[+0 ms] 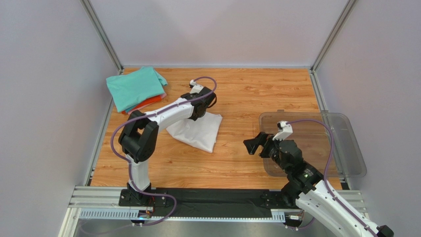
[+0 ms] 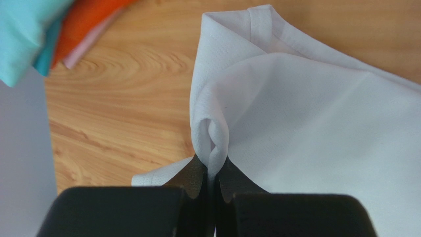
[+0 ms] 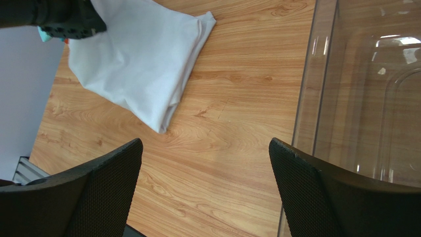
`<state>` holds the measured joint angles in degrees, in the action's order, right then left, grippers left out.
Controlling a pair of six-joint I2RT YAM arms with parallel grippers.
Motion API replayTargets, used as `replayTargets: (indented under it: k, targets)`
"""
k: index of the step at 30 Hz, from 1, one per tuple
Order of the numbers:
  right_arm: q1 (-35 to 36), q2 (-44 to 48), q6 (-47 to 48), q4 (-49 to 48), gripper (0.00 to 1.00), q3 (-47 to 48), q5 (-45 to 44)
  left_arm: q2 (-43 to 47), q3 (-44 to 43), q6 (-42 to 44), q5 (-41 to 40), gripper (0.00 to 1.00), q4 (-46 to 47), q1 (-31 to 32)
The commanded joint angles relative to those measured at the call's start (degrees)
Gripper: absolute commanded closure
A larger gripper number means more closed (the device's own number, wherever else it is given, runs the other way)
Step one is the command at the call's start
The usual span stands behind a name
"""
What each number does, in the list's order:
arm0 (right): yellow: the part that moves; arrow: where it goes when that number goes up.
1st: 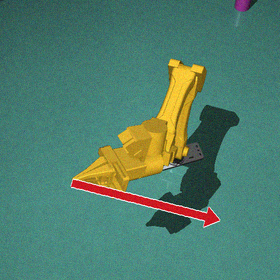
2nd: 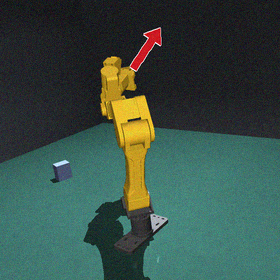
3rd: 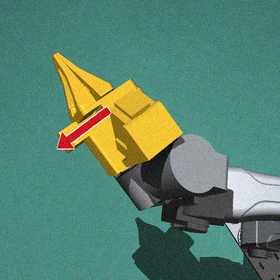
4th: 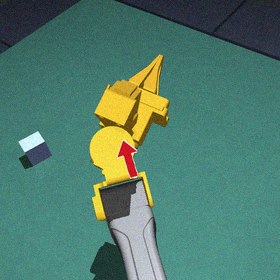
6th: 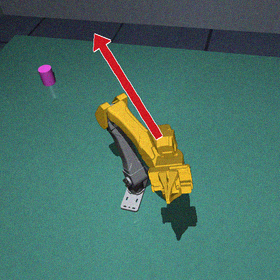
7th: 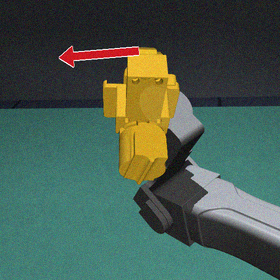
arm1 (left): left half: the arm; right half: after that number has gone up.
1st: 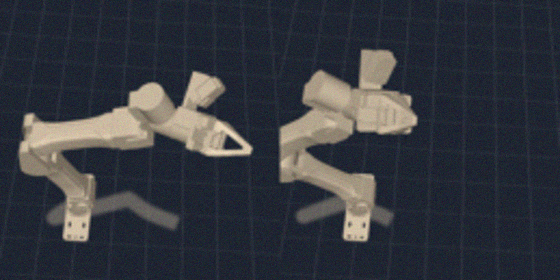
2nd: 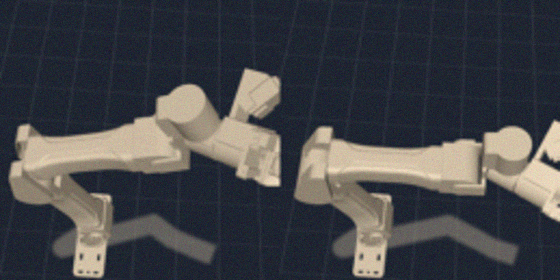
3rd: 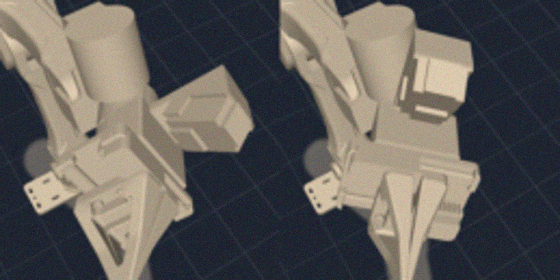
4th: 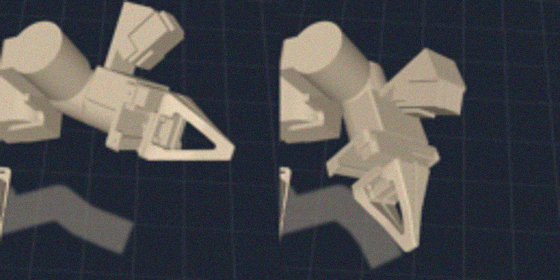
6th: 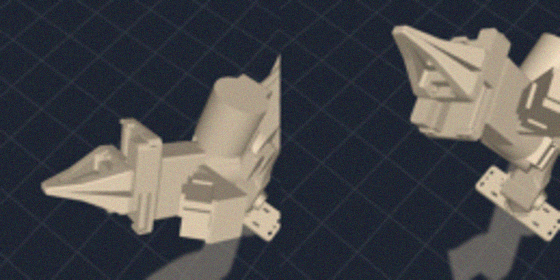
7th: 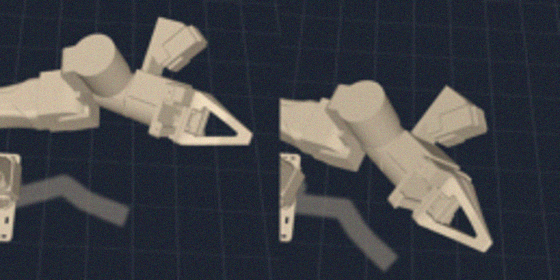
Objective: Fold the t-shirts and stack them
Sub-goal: Neatly place the folded tshirt to the corner
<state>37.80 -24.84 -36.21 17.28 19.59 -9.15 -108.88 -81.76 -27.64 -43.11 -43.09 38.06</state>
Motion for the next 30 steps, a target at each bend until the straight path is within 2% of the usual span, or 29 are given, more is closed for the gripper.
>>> replayTargets:
  k: [1,4,10,16,20,30]
  targets:
    - [0.2,-0.6,2.6,-0.9,0.0,-0.1,-3.7,0.2,-5.3,5.8,-9.2,1.0,-0.5,-2.0]
    - [0.2,-1.5,3.1,-1.6,0.0,-0.1,-4.6,0.4,-6.7,10.3,-8.3,1.0,2.5,-4.3]
    - [0.2,-3.5,4.1,-4.2,0.0,-0.5,-4.7,1.4,-6.7,22.8,-9.3,1.0,14.7,-7.6]
    - [0.0,-6.4,4.2,-6.4,0.0,-0.7,-5.8,-1.1,-13.0,31.1,-9.8,1.0,16.9,-11.5]
    - [0.1,-8.0,4.4,-7.6,0.0,-0.6,-6.6,-2.1,-15.0,38.3,-11.6,1.0,22.1,-13.3]
    - [0.1,-11.6,4.3,-10.9,0.0,-1.1,-7.8,-3.3,-21.5,43.5,-13.0,1.0,23.2,-14.9]
